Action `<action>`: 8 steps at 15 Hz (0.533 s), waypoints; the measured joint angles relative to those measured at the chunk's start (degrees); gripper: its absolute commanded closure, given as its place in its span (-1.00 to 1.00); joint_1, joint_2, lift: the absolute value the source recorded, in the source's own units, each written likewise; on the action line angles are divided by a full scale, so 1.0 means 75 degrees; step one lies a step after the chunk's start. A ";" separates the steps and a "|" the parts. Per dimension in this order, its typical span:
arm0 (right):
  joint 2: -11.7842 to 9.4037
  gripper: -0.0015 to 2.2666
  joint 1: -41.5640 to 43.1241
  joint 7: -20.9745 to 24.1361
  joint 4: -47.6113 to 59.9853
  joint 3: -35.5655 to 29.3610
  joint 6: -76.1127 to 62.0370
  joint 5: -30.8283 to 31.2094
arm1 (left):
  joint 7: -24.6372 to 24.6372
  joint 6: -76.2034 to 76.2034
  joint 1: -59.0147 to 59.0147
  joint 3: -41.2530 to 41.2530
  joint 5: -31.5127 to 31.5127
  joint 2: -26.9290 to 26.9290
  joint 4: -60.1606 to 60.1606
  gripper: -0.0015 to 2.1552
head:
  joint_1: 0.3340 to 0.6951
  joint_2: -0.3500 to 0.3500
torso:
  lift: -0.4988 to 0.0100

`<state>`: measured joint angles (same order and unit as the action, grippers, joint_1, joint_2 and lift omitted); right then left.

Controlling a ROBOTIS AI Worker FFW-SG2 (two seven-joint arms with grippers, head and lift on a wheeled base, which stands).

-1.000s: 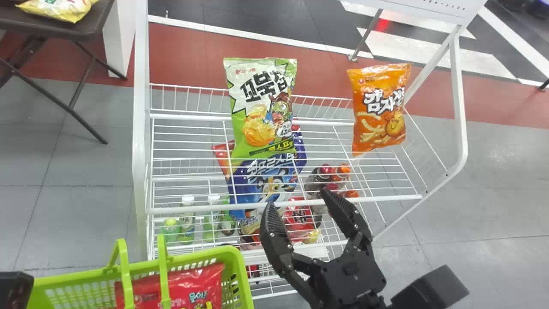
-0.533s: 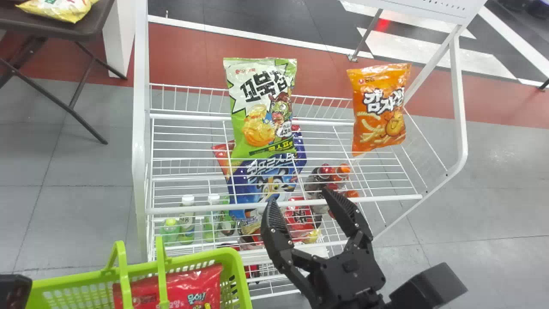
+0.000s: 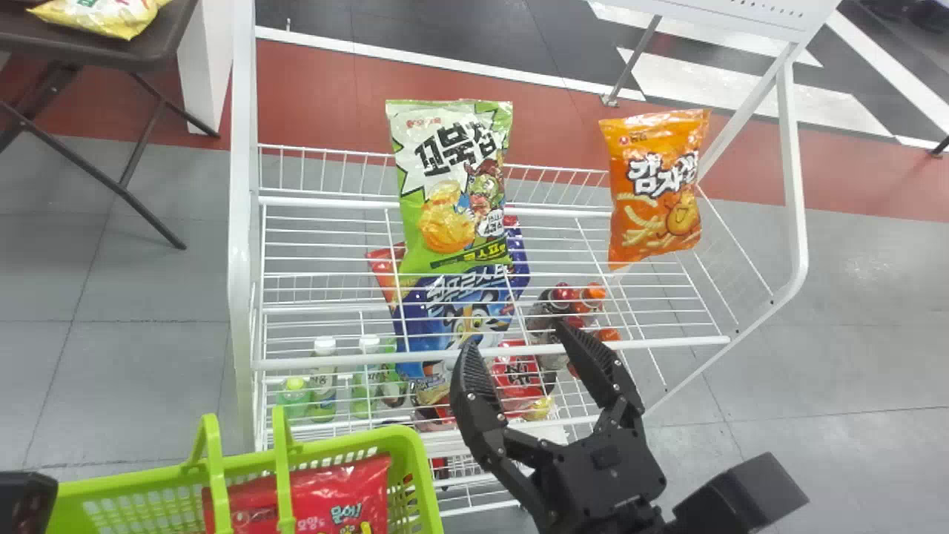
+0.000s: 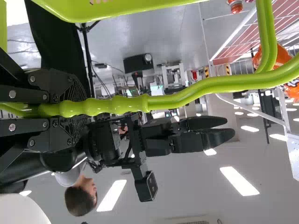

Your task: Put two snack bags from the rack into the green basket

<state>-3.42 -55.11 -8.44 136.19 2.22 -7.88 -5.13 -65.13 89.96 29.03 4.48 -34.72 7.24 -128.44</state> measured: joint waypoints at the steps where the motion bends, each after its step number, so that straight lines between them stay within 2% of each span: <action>1: 0.0000 -0.92 0.0000 0.0003 0.0004 -0.0007 0.0015 -0.0005 | 0.0000 0.0000 -0.0002 0.0000 0.0000 -0.0001 -0.0002 0.13 | 1.00 -1.00 | 0.95; 8: 0.0000 -0.92 0.0000 0.0001 -0.0007 -0.0015 0.0063 -0.0007 | 0.0001 0.0000 0.0009 0.0054 -0.0001 0.0007 0.0003 0.13 | 1.00 -1.00 | 0.95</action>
<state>-3.42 -55.11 -8.43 136.14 2.11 -7.41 -5.19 -65.13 89.96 29.09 4.88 -34.72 7.29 -128.41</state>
